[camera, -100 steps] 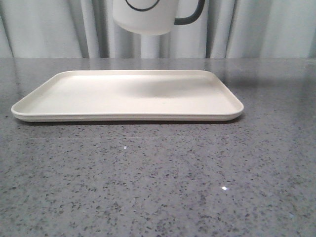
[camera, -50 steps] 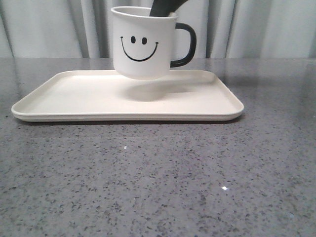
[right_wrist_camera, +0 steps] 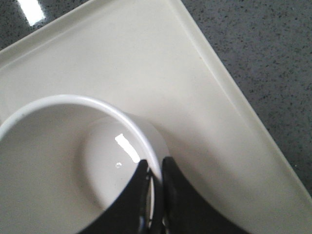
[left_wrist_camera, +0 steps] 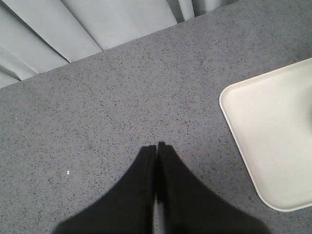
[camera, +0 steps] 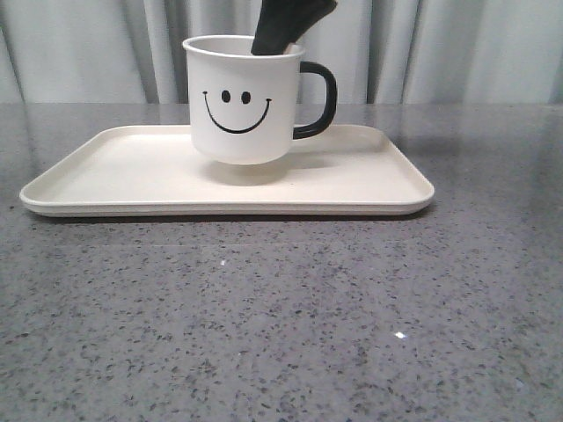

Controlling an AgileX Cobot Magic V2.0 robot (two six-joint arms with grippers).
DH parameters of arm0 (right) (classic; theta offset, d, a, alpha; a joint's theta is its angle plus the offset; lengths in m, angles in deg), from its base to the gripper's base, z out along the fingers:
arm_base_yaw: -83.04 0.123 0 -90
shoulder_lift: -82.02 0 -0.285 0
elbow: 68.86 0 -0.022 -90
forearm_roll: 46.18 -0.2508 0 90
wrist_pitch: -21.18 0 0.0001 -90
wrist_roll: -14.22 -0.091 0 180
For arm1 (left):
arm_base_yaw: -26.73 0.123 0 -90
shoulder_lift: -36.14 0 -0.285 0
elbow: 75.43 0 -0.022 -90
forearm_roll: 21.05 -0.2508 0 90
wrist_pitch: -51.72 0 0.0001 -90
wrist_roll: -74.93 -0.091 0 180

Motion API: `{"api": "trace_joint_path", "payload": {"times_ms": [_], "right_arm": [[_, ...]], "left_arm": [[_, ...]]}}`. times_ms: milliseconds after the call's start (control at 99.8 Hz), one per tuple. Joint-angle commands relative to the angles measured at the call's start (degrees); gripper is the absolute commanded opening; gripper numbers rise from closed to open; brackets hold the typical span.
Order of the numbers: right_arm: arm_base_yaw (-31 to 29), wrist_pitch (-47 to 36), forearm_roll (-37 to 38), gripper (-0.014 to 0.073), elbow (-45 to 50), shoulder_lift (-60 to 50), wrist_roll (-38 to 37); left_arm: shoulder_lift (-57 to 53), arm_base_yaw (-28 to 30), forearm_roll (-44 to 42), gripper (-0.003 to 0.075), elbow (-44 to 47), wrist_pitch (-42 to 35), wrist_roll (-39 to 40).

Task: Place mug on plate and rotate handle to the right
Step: 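Lower the turned mug back onto the tray with the right gripper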

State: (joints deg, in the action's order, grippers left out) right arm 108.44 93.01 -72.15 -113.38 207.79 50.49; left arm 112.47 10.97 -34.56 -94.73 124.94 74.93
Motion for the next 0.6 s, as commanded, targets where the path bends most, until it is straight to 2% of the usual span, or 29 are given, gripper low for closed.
{"api": "trace_joint_path", "payload": {"times_ms": [0,591], "right_arm": [[0.11,4.63,-1.45,-0.0059,-1.76,-3.17,0.82],[0.17,4.63,-1.45,-0.0059,-1.76,-0.42,0.82]], "left_arm": [[-1.10,0.20,-0.97,-0.0020,-1.32,-1.03,0.48],[-1.10,0.20,-0.97,-0.0020,-1.32,-1.03,0.48]]}}
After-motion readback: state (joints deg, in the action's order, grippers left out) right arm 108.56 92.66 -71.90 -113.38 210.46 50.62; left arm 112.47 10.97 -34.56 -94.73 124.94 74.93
